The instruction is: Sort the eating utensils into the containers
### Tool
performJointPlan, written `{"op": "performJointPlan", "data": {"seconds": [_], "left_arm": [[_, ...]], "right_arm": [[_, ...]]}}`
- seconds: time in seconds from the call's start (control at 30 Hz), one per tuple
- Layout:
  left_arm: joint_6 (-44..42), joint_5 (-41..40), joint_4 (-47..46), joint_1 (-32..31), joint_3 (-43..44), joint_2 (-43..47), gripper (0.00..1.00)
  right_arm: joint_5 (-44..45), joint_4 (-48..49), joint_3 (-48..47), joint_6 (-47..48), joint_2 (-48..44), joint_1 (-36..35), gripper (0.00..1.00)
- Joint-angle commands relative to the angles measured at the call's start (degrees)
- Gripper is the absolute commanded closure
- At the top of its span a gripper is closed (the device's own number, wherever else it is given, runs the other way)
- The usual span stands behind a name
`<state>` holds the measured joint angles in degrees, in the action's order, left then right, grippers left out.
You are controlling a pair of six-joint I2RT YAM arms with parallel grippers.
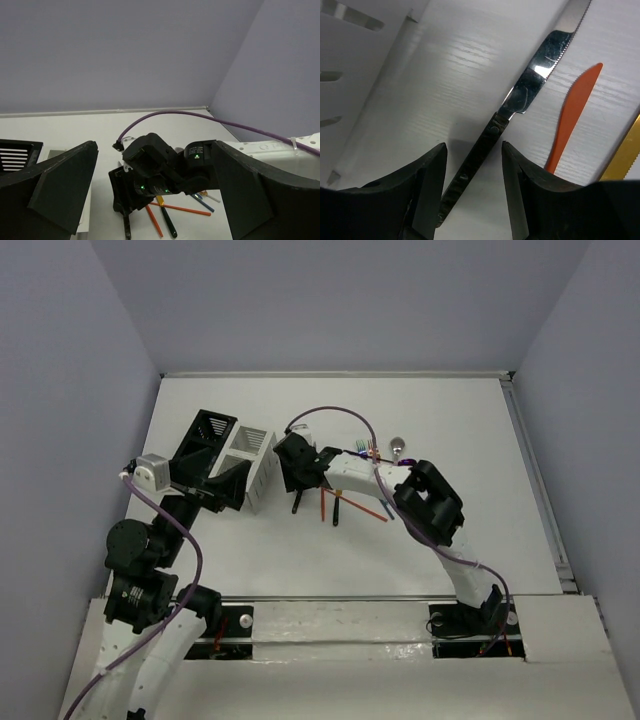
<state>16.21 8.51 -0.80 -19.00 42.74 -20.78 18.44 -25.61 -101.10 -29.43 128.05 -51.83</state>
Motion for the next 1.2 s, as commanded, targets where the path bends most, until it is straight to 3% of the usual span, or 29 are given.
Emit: {"op": "performJointPlan", "data": {"seconds": [0.0,0.3,0.43,0.9,1.0,1.17], "left_arm": [[-0.83,0.54,-1.84,-0.86,1.64,0.30,0.01],[-0.91,0.72,-1.49,-2.00,0.94,0.39,0.01],[-1.00,0.45,-1.31,-2.53,1.03,0.38,0.01],[-1.09,0.45,-1.14,-2.53,0.85,0.47,0.01],[-1.09,0.54,-1.05,-3.06,0.76,0.47,0.01],[-1.26,0.28,-0.87,-3.06,0.76,0.39,0.01]], "right_arm": [[4.59,-2.96,-2.52,-1.16,0.97,-0.72,0.47],[7.67,-3.93,-3.57,-1.16,2.90,-0.72,0.56],[8.10,-6.12,-6.56,-0.63,5.18,-0.72,0.68],[10.57,-7.70,-10.96,-1.42,8.44,-0.72,0.65],[11.18,-7.18,-10.09,-1.77,8.18,-0.72,0.71],[11.27,-6.74,-9.03,-1.42,7.48,0.32,0.94]]}}
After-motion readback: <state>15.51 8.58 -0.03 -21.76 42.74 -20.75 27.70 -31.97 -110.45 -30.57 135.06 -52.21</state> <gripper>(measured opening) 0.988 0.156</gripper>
